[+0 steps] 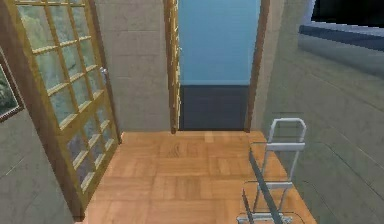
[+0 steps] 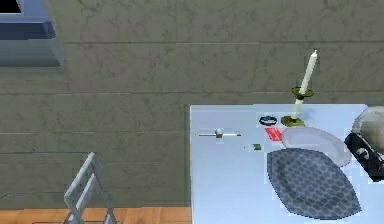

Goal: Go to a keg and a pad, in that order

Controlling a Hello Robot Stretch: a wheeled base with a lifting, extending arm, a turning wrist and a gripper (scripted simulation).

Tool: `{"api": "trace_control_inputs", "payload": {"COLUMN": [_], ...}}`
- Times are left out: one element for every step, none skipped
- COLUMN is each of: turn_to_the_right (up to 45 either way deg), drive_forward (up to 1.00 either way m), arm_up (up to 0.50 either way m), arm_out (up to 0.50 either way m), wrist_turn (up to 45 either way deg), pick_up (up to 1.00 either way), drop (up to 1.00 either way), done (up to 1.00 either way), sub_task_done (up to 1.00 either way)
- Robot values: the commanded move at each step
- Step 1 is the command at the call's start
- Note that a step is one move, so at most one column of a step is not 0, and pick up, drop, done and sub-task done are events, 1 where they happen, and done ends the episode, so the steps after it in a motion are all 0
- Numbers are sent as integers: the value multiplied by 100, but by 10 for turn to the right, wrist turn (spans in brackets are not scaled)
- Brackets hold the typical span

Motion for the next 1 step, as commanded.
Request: {"api": "trace_control_inputs", "payload": {"turn_to_the_right": [0], "drive_forward": [100], "arm_up": [0], "arm_out": [0], "wrist_turn": [0], "pick_up": [0], "drop": [0], "done": [0], "sub_task_done": [0]}}
